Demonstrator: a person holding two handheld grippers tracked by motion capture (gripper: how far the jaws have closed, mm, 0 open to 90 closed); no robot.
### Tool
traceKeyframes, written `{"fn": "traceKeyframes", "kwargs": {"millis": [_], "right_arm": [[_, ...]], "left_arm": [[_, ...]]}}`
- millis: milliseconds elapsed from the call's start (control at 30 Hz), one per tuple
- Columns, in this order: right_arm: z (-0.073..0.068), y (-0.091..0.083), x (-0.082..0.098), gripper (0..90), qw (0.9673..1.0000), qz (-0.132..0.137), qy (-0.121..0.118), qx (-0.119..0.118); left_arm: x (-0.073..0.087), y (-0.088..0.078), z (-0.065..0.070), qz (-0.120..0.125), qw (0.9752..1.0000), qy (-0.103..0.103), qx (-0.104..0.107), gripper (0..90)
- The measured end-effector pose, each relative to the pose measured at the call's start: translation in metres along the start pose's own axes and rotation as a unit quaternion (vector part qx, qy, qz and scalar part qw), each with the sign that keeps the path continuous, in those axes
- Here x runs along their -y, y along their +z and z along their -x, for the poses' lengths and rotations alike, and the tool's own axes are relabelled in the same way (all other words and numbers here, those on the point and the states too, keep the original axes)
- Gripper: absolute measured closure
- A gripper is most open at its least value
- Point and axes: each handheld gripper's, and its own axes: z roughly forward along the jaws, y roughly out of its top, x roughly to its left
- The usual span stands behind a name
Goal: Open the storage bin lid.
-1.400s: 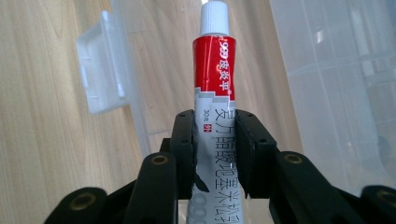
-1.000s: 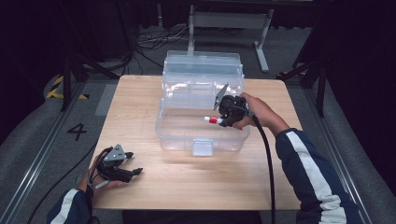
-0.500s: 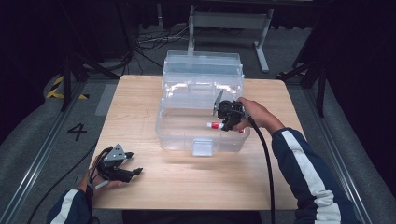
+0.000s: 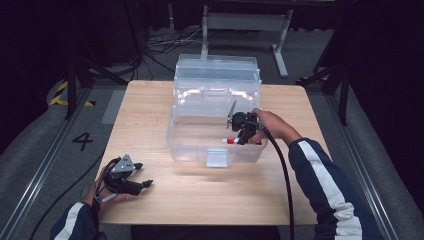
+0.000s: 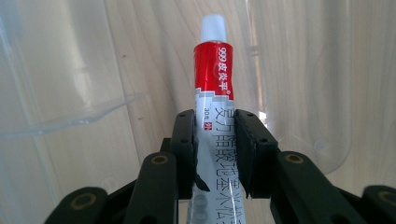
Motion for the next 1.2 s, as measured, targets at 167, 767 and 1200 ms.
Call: {"fn": "traceKeyframes", "kwargs": {"millis": [167,767,1200], "right_arm": [[-0.001,0.001,0.0,70.3,1.0,-0.004,0.001,-0.004],[-0.002,0.005,0.001,68.8,0.9999,-0.009,0.001,-0.014],[-0.004,-0.019,0.02,66.7,0.9954,0.091,0.028,0.003]], "left_arm": [[0.0,0.0,0.0,0.001,1.0,-0.001,0.0,25.2],[0.0,0.0,0.0,0.0,1.0,0.0,0.0,25.1],[0.0,0.0,0.0,0.0,1.0,0.001,0.0,25.1]]}}
